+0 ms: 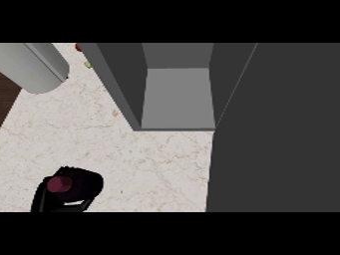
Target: Pick up the wine, place it into the cabinet and close the cabinet
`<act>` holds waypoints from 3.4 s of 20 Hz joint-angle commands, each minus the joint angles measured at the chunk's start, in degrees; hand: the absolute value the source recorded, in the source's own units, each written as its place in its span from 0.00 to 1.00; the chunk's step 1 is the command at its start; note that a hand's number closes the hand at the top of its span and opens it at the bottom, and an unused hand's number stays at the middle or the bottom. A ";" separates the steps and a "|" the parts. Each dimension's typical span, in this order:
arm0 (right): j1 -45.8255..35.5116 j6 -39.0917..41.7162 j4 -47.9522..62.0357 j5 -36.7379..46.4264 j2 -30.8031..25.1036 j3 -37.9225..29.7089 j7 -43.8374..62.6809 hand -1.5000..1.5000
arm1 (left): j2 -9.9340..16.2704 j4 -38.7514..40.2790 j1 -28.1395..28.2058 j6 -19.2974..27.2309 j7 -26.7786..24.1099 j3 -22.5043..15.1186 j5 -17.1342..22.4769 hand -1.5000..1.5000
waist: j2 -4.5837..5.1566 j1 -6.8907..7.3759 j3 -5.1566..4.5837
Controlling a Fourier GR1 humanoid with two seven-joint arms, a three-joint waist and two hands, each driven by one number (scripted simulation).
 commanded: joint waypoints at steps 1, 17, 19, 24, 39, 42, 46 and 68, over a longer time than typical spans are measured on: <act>0.85 -0.70 -0.90 2.00 1.49 2.71 -0.20 0.00 | -2.84 -0.57 2.26 -6.18 -3.46 -3.08 -0.70 1.00 | 0.43 -0.26 -0.77; 0.19 0.05 -0.08 0.22 0.42 0.59 0.10 0.00 | -8.78 -52.81 19.01 0.59 28.26 -13.25 10.18 1.00 | 0.36 0.03 -0.69; -1.57 -0.79 0.79 -0.45 0.17 0.52 2.46 0.00 | -9.84 -56.12 21.41 3.38 29.49 -16.55 10.67 1.00 | 0.42 0.00 -0.72; 3.81 0.75 -0.67 2.89 1.65 4.25 -1.27 0.00 | -9.89 -62.61 17.29 11.55 34.02 -19.54 10.74 1.00 | 0.41 -0.26 -0.72; 3.47 0.68 0.10 1.06 1.38 1.89 -1.97 0.00 | -9.92 -53.91 -5.70 29.68 39.31 -23.48 10.45 1.00 | 0.50 -0.51 -0.75; 0.63 2.27 8.39 3.29 1.49 0.95 -9.31 0.00 | -9.92 -50.07 -10.47 33.91 36.93 -26.12 8.56 1.00 | 0.57 -0.55 -0.73; 2.52 0.63 0.06 1.50 0.73 1.79 -1.51 0.00 | -9.92 -49.68 -11.95 41.76 37.85 -32.10 5.25 1.00 | 0.46 -0.60 -0.74; -0.23 1.80 3.29 -1.80 -0.77 -2.24 -2.61 0.00 | -9.91 -17.68 -21.21 41.96 19.70 -34.28 18.64 1.00 | 0.58 -0.68 -0.76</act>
